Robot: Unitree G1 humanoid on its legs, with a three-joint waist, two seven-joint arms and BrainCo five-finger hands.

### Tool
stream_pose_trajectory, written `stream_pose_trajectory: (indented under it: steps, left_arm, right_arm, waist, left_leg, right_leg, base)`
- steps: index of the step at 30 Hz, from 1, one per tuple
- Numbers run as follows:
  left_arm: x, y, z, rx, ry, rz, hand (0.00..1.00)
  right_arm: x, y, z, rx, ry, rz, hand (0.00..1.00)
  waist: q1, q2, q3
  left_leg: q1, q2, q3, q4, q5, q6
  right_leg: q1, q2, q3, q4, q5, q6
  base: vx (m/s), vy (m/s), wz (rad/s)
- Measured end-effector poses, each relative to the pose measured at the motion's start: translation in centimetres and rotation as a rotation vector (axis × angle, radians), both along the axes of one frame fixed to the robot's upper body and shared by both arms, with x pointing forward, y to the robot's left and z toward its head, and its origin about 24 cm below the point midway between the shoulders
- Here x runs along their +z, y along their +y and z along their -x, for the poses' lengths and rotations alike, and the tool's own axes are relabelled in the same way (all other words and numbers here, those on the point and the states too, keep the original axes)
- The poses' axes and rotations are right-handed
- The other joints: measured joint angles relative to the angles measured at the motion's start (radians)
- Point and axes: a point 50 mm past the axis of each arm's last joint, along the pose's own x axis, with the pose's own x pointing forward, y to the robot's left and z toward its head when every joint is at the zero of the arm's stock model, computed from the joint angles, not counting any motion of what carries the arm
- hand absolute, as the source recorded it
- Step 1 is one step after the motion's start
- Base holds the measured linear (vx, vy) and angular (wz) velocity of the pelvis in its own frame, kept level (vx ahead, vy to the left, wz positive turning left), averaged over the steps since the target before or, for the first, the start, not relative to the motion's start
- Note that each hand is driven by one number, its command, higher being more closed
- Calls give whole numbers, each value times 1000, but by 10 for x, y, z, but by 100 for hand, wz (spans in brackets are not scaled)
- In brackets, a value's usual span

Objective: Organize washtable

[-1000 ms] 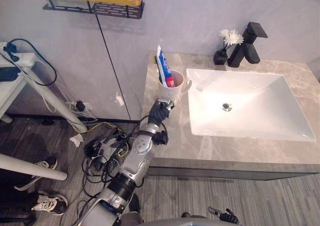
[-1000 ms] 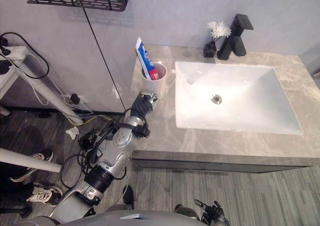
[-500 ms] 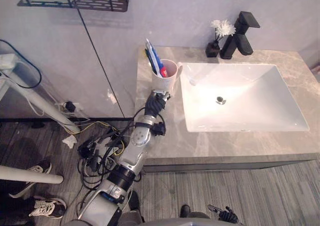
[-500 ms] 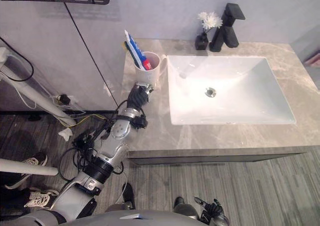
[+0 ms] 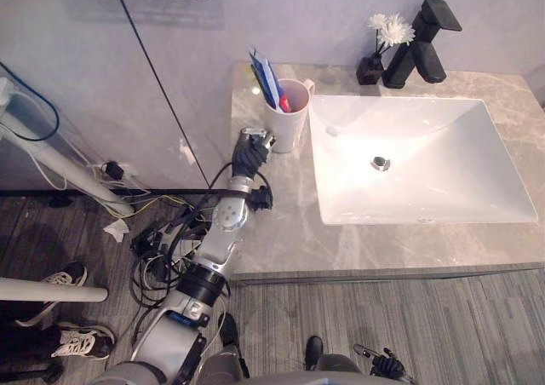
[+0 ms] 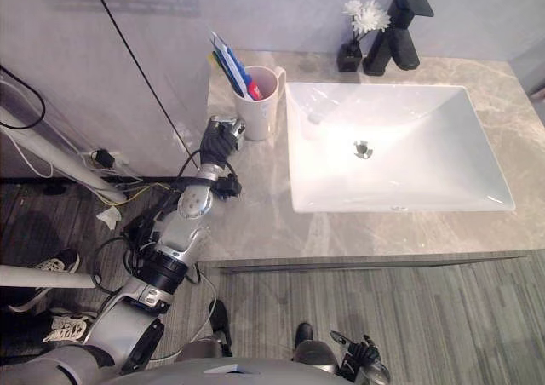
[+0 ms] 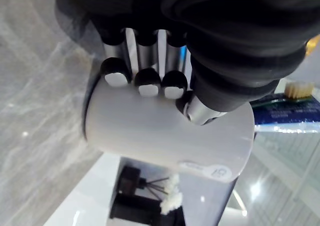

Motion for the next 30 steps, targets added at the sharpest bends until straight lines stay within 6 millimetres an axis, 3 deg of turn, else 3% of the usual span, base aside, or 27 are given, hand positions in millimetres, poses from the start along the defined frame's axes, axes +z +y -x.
stream_pose_trajectory:
  steps: [11,21,30]
  left_arm:
    - [9,2,-9,33,-11,1,100]
    - [8,21,-12,112,-8,49,100]
    - [-14,35,11,97,9,87,100]
  right_arm:
    - [3,-1,-7,1,-30,5,0]
    - [2,0,-6,3,-29,0,0]
    - [2,0,-3,5,-24,-3,0]
  waist:
    - [-1,-1,26]
    - [-1,-1,26]
    - [8,0,25]
  left_leg:
    - [-1,1,22,0,1,1]
    - [16,-4,20,0,-10,9]
    - [44,-4,-22,0,-15,3]
  right_leg:
    - [-16,-2,11,0,29,-4]
    - [3,-4,13,-11,25,-13]
    - [64,6,-37,-16,6,-45]
  base:
    - [-33,18,-7]
    - [6,-2,-1]
    - [50,-25,17]
